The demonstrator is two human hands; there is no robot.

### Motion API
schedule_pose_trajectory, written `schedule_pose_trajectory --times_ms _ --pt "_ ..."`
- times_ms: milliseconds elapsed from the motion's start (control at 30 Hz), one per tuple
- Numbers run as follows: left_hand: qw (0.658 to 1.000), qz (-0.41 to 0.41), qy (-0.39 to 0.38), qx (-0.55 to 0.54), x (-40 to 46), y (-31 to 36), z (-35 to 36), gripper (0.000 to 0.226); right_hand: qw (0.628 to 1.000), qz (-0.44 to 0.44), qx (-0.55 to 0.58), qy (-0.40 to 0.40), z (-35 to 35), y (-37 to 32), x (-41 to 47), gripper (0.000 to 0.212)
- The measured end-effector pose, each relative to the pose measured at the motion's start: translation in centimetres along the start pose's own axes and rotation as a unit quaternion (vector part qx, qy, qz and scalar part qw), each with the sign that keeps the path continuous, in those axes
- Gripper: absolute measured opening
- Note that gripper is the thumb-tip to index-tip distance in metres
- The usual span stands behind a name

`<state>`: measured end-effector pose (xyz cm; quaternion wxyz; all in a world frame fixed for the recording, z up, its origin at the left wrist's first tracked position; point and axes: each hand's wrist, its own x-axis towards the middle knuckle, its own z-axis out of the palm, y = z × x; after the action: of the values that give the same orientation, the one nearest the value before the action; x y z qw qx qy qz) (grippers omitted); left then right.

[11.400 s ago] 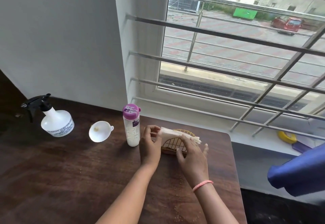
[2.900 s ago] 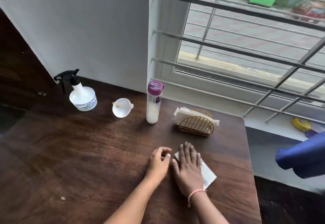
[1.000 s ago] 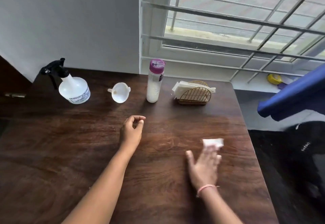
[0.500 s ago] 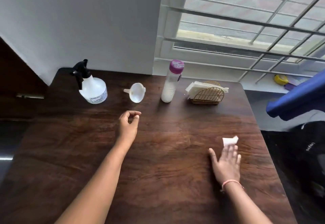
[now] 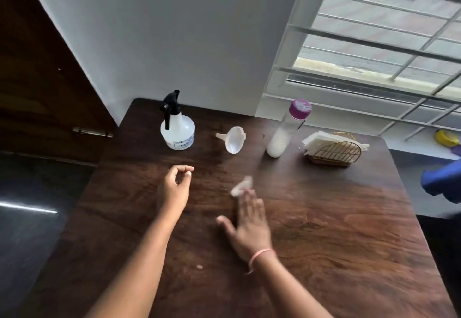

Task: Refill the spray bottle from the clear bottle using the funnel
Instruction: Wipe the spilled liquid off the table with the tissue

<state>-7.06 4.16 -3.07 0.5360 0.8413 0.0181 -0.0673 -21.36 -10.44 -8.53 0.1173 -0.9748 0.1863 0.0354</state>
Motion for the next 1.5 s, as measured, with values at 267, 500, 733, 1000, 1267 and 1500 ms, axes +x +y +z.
schedule_pose_trajectory --times_ms 267,500,733,1000,1267,1500 --pt "0.998 -0.023 0.051 0.016 0.9 -2.5 -5.4 0.013 0.986 0.161 0.038 -0.002 -1.7 -0.8 4.5 0.112" --pt "0.997 -0.025 0.073 0.029 1.4 -5.1 -8.8 0.013 0.982 -0.17 0.023 -0.082 1.6 -14.6 3.5 0.096" --pt "0.998 0.019 -0.033 0.058 1.2 -5.7 -8.0 0.03 0.946 -0.211 0.242 -0.04 0.0 -10.8 2.0 0.053" --pt "0.987 0.018 -0.082 0.134 0.3 -5.6 -5.7 0.046 0.938 -0.117 0.324 0.034 -0.1 -9.9 3.6 0.058" --pt "0.956 0.083 -0.128 0.25 -0.6 -5.5 -4.2 0.041 0.944 -0.122 0.304 0.032 -0.8 -8.5 4.6 0.07" --pt "0.955 0.069 -0.12 0.263 -0.3 -5.0 -3.9 0.021 0.952 -0.255 0.13 -0.108 -0.3 -7.1 4.9 0.066"
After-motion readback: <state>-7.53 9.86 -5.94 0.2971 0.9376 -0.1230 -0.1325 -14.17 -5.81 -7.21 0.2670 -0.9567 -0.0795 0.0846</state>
